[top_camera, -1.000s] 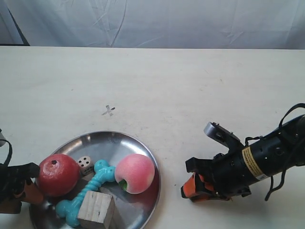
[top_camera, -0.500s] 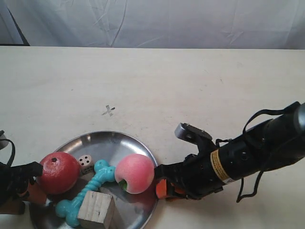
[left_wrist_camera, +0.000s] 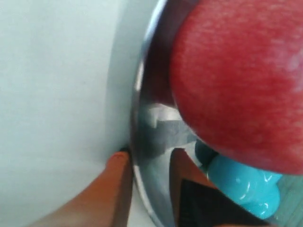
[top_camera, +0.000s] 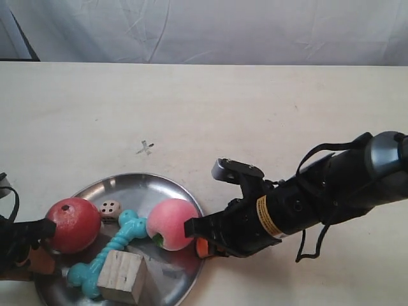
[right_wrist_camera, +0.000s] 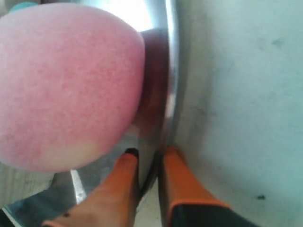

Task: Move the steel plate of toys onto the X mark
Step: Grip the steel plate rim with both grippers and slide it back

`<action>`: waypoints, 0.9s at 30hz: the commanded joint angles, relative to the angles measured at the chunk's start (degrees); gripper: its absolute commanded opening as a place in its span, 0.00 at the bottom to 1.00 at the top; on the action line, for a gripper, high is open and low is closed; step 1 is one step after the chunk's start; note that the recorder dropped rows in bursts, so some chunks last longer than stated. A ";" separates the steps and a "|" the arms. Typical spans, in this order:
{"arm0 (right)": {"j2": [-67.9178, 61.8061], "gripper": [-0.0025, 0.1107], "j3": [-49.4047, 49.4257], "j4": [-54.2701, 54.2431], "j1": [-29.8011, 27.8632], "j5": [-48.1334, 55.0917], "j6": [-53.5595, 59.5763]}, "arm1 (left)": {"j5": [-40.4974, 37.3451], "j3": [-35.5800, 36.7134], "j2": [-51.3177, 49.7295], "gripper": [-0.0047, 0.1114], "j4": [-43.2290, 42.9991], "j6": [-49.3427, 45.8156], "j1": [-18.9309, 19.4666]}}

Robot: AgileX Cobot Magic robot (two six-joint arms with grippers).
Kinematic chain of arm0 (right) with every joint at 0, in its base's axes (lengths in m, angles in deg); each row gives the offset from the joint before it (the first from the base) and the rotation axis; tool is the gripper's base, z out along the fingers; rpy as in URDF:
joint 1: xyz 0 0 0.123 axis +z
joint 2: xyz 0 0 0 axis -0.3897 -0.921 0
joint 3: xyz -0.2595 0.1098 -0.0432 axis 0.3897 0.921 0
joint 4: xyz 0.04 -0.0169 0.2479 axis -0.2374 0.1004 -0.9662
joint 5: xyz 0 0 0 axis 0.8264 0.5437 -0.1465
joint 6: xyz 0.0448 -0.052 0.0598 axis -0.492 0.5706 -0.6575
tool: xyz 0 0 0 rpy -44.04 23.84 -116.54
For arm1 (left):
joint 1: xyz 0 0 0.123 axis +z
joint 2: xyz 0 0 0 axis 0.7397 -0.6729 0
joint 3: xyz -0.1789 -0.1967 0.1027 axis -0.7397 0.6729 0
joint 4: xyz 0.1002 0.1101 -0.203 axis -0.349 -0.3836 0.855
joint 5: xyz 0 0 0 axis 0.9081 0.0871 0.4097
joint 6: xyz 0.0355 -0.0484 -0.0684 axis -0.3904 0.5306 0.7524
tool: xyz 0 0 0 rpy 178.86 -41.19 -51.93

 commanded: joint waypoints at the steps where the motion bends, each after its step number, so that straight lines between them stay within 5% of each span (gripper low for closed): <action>1: -2.47 0.01 -0.56 0.93 0.56 -5.09 0.18 | -2.36 -0.01 -0.17 0.11 3.82 -1.92 -0.16; 3: -3.42 0.01 -0.56 1.68 0.56 -6.13 0.18 | -2.82 -0.01 -0.17 0.04 5.28 -3.64 -0.16; 15: -2.37 0.01 -0.88 3.63 0.44 -7.72 -1.08 | -7.11 -3.67 -0.17 0.04 9.43 -9.27 -0.16; 21: -1.31 0.01 -7.74 9.12 0.31 -7.94 -5.67 | -2.25 -8.75 -0.26 0.04 9.65 -9.04 -0.16; 27: -6.16 0.01 -15.11 5.25 -8.56 -16.74 -5.67 | -4.53 -19.85 -11.84 0.04 9.73 -6.96 -0.16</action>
